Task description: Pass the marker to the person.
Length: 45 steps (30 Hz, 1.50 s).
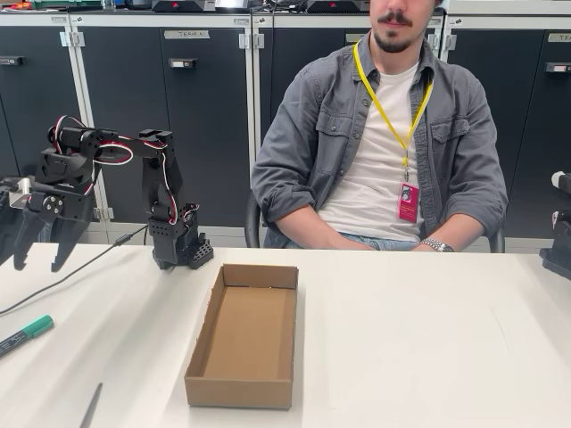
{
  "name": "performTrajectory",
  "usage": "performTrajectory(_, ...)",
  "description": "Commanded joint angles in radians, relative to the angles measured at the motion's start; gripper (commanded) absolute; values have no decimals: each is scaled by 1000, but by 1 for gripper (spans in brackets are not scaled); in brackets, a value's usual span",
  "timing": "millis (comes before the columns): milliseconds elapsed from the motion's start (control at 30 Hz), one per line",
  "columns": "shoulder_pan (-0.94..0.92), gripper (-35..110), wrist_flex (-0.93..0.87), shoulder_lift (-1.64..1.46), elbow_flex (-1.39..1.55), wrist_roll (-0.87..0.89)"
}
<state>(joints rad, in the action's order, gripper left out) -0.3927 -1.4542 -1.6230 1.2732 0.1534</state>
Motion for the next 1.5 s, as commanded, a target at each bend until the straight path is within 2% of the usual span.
performTrajectory(0,-2,37,-3,-60,37,-80)
performTrajectory(267,-6,37,143,-87,152,-494)
performTrajectory(367,-15,37,107,-86,152,-586)
performTrajectory(567,-43,37,2,-100,235,-655)
performTrajectory(900,-95,38,-135,-127,337,-1025)
performTrajectory(1033,-112,38,-175,-124,304,-1086)
performTrajectory(1267,-118,38,-279,-147,357,-1066)
performTrajectory(1467,-140,38,-281,-209,440,-1081)
